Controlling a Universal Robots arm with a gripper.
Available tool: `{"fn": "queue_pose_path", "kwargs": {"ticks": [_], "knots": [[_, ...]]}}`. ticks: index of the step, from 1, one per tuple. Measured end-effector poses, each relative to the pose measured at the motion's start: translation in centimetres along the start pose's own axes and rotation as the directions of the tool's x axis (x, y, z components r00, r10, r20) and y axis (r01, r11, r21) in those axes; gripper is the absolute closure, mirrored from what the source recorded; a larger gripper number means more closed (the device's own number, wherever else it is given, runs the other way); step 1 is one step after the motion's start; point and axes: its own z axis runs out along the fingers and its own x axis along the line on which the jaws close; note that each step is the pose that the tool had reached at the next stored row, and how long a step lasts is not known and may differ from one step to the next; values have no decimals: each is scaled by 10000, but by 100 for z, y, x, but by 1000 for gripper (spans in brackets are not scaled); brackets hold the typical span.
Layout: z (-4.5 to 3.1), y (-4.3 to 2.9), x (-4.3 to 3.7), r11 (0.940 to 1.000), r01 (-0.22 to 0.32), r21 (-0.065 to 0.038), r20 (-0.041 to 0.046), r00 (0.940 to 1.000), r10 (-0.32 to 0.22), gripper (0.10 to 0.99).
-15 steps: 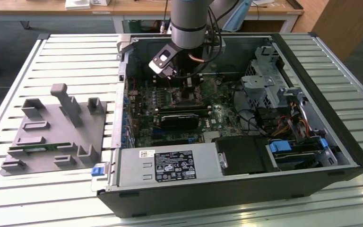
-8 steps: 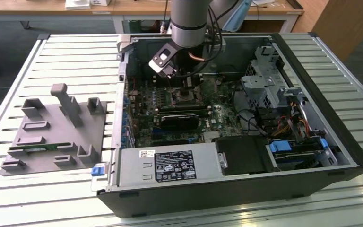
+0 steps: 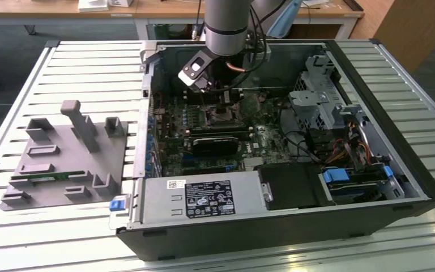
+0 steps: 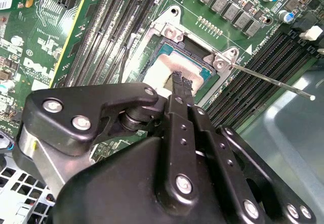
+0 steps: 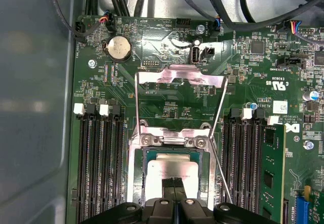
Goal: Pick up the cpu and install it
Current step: 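Place the cpu into insertion slot, then close the cpu cover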
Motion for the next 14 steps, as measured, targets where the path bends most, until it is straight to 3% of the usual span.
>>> {"fn": "queue_pose_path", "kwargs": {"ticks": [14], "knots": [[-58,1,0,10000,-1,0,-1,10000,1,980]]}}
